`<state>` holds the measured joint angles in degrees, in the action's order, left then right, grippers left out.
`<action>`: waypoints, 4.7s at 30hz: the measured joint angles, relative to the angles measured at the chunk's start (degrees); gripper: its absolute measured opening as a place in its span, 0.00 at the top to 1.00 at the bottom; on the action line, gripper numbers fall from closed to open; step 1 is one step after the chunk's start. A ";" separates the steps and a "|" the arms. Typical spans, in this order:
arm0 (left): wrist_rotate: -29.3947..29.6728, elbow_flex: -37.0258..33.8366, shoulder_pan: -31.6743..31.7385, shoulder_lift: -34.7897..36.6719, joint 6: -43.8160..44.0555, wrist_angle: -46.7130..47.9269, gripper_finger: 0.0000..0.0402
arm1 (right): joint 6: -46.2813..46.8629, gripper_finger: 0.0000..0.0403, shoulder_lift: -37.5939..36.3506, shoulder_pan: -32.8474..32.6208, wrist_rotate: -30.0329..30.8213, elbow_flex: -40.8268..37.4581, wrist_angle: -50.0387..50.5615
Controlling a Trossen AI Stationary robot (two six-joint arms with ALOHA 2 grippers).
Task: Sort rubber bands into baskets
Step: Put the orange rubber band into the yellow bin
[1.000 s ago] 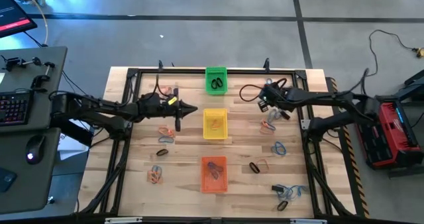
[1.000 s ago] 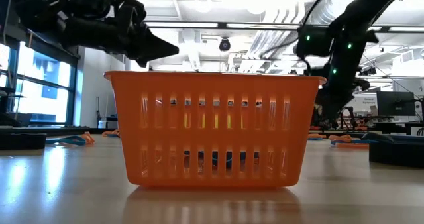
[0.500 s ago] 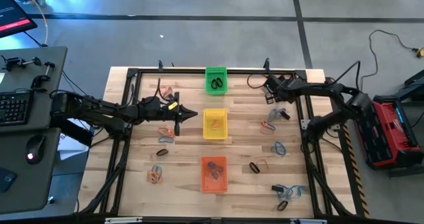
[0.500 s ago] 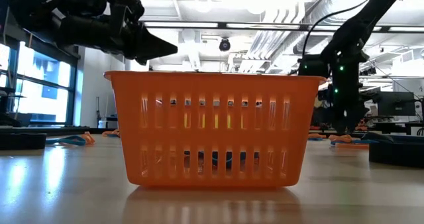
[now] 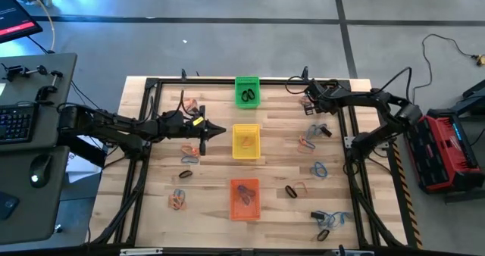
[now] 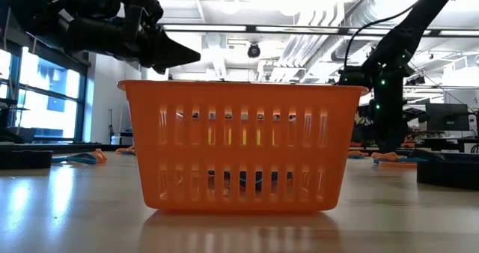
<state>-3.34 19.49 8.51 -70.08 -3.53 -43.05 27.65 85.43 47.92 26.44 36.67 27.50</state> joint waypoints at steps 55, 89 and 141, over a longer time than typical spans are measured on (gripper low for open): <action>-0.10 0.04 -1.20 0.00 0.41 0.26 1.00 | 4.21 0.93 -2.47 -6.35 -3.04 -0.09 6.33; -0.06 0.04 -1.20 0.00 0.45 0.31 1.00 | 8.45 0.73 0.85 -0.85 0.50 -0.02 -1.66; -0.06 0.04 -1.51 -0.02 1.37 0.20 1.00 | 16.75 0.78 -7.41 -7.25 2.71 -0.09 8.96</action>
<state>-3.40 19.53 7.01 -70.11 -2.15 -42.85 44.40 78.02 40.67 29.15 36.57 36.46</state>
